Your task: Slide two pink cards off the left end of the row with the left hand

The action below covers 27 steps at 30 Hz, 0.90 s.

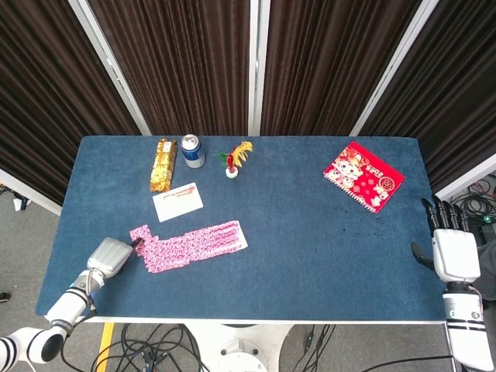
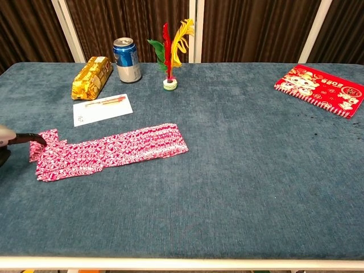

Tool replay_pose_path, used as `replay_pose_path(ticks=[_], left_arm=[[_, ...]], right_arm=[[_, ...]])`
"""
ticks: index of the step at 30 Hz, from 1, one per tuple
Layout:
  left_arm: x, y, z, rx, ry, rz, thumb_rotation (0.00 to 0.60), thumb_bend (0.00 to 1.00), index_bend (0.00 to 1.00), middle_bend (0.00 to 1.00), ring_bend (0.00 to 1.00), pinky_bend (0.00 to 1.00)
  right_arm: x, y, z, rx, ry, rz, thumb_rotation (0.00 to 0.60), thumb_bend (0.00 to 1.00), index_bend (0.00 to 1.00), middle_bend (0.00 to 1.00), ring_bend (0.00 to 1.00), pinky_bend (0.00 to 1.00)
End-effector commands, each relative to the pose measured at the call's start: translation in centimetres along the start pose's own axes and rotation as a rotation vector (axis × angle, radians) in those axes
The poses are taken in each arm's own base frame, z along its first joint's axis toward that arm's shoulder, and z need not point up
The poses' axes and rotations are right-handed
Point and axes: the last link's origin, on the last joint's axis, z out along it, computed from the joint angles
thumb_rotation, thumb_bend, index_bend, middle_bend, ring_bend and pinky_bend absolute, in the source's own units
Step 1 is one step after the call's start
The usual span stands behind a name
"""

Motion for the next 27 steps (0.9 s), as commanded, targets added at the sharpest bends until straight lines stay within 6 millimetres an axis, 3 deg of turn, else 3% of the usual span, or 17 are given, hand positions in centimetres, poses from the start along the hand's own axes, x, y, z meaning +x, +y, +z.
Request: replay_pose_path(ticks=[1,15,21,27], left_arm=[[0.2,-0.6,0.6,0.019,0.003,-0.010,0.600,0.81,0.11,0.86,0.83,0.83],[1.2,-3.1,2.3,0.079,0.018,-0.043,0.600,0.81,0.12,0.86,0.83,0.83],[2.1,-2.8,1.3,0.062,0.057,-0.035,0.600,0.81,0.14,0.86,0.83,0.83],[1.6,-1.3,-0.1,0.015,0.047,-0.015,0.600,0.81,0.16,0.86,0.83,0.83]], right_arm=[[0.1,0.0,0.0,0.001,0.002,-0.001,0.600,0.23,0.00,0.00,0.00,0.00],[0.3,-0.3,0.0,0.002,0.008,-0.007,0.600,0.24,0.00,0.00,0.00,0.00],[0.3,-0.1,0.0,-0.003,0.008,-0.006,0.600,0.24,0.00,0.00,0.00,0.00],[-0.1,-0.1,0.0,-0.004,-0.004,0.000,0.600,0.24,0.00,0.00,0.00,0.00]])
